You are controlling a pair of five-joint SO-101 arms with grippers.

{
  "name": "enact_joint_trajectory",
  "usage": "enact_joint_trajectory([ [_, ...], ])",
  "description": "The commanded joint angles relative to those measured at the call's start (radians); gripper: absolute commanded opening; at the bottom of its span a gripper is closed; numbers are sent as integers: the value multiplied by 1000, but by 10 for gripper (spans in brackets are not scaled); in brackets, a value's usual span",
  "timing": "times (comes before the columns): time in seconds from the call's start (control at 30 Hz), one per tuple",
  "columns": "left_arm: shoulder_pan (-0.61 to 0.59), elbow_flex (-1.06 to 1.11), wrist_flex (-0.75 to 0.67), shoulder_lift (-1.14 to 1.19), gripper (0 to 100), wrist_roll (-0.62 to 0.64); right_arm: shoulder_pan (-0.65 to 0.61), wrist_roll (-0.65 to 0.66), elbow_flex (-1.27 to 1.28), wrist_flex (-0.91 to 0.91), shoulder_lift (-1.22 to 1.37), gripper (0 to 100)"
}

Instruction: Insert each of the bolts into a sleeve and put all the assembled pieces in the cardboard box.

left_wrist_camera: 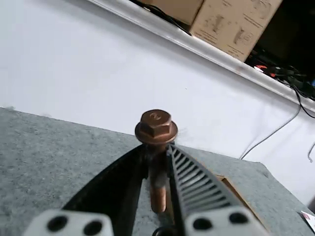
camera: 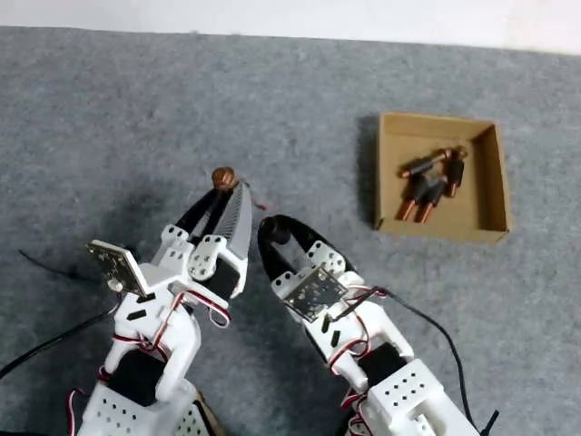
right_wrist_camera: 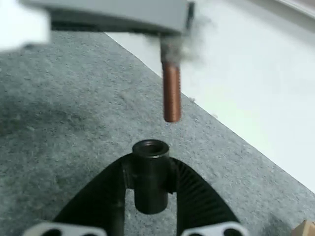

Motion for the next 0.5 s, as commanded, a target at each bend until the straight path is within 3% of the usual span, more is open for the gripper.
enact_joint_trajectory([
  [0.0, 22, -67, 34, -18, 5, -8, 15, 6, 130, -1, -13, 5],
  [0.47, 59, -70, 98, -18, 5, -8, 36, 6, 130, -7, -13, 5],
])
